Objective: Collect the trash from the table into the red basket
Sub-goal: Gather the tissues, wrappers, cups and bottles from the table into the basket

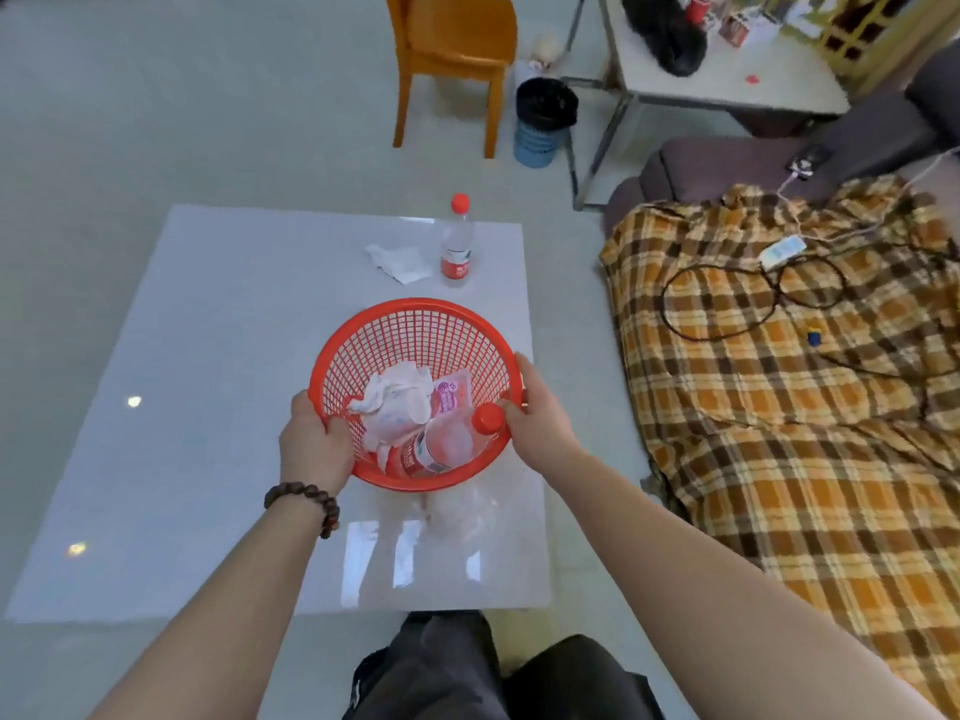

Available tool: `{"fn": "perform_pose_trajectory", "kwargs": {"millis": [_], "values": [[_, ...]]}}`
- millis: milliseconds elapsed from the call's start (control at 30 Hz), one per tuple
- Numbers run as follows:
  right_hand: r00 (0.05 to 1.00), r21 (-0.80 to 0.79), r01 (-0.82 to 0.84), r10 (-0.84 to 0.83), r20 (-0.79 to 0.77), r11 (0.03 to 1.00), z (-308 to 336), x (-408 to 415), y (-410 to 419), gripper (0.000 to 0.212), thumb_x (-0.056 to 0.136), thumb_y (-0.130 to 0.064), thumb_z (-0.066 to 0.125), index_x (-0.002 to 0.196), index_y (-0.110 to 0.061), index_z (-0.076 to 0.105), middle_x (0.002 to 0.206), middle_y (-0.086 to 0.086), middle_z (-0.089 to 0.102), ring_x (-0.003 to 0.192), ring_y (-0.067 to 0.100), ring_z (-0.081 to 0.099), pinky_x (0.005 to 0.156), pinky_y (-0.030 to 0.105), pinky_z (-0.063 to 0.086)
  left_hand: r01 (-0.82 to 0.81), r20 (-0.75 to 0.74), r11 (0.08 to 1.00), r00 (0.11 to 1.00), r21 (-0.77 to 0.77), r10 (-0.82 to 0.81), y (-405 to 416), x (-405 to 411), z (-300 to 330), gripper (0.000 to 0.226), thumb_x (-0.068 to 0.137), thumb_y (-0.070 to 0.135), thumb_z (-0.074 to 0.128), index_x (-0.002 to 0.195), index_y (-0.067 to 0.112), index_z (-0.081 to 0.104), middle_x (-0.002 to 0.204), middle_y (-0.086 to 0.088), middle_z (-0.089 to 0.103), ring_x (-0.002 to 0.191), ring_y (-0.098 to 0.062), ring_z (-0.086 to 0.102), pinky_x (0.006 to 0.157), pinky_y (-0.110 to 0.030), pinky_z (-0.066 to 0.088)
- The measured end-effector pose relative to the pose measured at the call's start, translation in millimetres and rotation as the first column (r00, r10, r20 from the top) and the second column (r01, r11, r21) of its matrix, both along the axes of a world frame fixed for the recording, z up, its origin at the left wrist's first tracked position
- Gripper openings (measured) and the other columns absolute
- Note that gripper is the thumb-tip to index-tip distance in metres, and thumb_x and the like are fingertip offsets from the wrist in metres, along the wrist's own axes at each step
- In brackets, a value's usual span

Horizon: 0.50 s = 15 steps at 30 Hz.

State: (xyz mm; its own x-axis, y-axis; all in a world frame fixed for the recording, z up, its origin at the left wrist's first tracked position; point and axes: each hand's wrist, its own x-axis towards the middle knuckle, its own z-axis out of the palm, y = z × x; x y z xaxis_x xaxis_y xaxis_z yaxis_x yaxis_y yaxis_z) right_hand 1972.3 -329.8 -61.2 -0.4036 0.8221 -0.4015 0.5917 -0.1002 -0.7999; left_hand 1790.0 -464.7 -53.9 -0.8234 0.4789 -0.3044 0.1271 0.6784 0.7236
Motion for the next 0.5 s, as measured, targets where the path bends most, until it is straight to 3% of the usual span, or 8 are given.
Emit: {"fn": "perform_pose_trajectory", "kwargs": {"millis": [100, 167, 233, 267, 333, 433, 500], "values": [[0.994, -0.006, -0.106, 0.106, -0.004, 0.994, -3, -19, 18, 0.056, 0.093, -0.016, 0.042, 0.141, -0.038, 0.026, 0.112, -0.015, 0.053, 0.101, 0.009, 0.057, 0.085, 0.024, 0.051, -0.119, -0.016, 0.993, 0.993, 0.000, 0.119, 0, -2, 3, 0.028, 0.093, 0.013, 0.042, 0.120, 0.007, 0.043, 0.115, -0.018, 0.058, 0.093, -0.034, 0.057, 0.068, -0.035, 0.046], [0.980, 0.016, -0.200, 0.200, -0.012, 0.980, -5, -31, 32, 0.057, 0.091, -0.014, 0.043, 0.140, -0.039, 0.028, 0.102, -0.024, 0.054, 0.090, -0.008, 0.057, 0.073, 0.003, 0.044, -0.201, -0.065, 0.980, 0.977, 0.007, 0.201, -1, 2, 5, 0.026, 0.091, 0.008, 0.042, 0.116, 0.004, 0.045, 0.111, -0.022, 0.060, 0.090, -0.037, 0.056, 0.067, -0.034, 0.041], [0.950, 0.047, -0.310, 0.312, -0.030, 0.950, -7, -43, 48, 0.057, 0.089, -0.014, 0.043, 0.135, -0.043, 0.030, 0.092, -0.035, 0.050, 0.078, -0.022, 0.052, 0.059, -0.005, 0.036, -0.298, -0.114, 0.954, 0.948, 0.022, 0.298, -2, 7, 7, 0.025, 0.088, 0.004, 0.042, 0.113, 0.001, 0.047, 0.108, -0.025, 0.060, 0.086, -0.038, 0.055, 0.067, -0.032, 0.036], [0.925, 0.048, -0.376, 0.378, -0.037, 0.925, -7, -50, 56, 0.055, 0.089, -0.014, 0.043, 0.133, -0.046, 0.031, 0.092, -0.035, 0.050, 0.078, -0.022, 0.051, 0.059, -0.004, 0.037, -0.357, -0.122, 0.934, 0.926, 0.029, 0.358, -2, 12, 7, 0.026, 0.088, 0.004, 0.042, 0.113, 0.001, 0.047, 0.107, -0.024, 0.061, 0.082, -0.035, 0.054, 0.066, -0.032, 0.036], [0.860, 0.052, -0.505, 0.508, -0.058, 0.861, -10, -62, 69, 0.053, 0.089, -0.014, 0.042, 0.134, -0.041, 0.033, 0.103, -0.023, 0.059, 0.086, -0.007, 0.058, 0.068, 0.004, 0.044, -0.481, -0.134, 0.876, 0.867, 0.025, 0.480, -2, 25, 8, 0.028, 0.087, 0.005, 0.042, 0.115, 0.003, 0.046, 0.107, -0.023, 0.061, 0.076, -0.027, 0.048, 0.065, -0.031, 0.034], [0.727, 0.064, -0.674, 0.676, -0.123, 0.736, -12, -76, 84, 0.055, 0.090, -0.009, 0.042, 0.140, -0.028, 0.034, 0.122, -0.002, 0.061, 0.102, 0.014, 0.060, 0.089, 0.031, 0.053, -0.667, -0.183, 0.745, 0.732, 0.004, 0.656, 0, 57, 10, 0.030, 0.086, 0.005, 0.041, 0.116, 0.004, 0.046, 0.105, -0.023, 0.061, 0.073, -0.024, 0.043, 0.062, -0.030, 0.031], [0.635, 0.037, -0.763, 0.759, -0.147, 0.646, -11, -82, 89, 0.055, 0.091, -0.008, 0.041, 0.142, -0.027, 0.032, 0.126, 0.002, 0.059, 0.105, 0.019, 0.061, 0.090, 0.040, 0.054, -0.765, -0.218, 0.644, 0.630, -0.011, 0.745, 3, 86, 16, 0.029, 0.085, 0.003, 0.041, 0.114, 0.003, 0.045, 0.102, -0.023, 0.060, 0.073, -0.025, 0.045, 0.061, -0.029, 0.029]]}}
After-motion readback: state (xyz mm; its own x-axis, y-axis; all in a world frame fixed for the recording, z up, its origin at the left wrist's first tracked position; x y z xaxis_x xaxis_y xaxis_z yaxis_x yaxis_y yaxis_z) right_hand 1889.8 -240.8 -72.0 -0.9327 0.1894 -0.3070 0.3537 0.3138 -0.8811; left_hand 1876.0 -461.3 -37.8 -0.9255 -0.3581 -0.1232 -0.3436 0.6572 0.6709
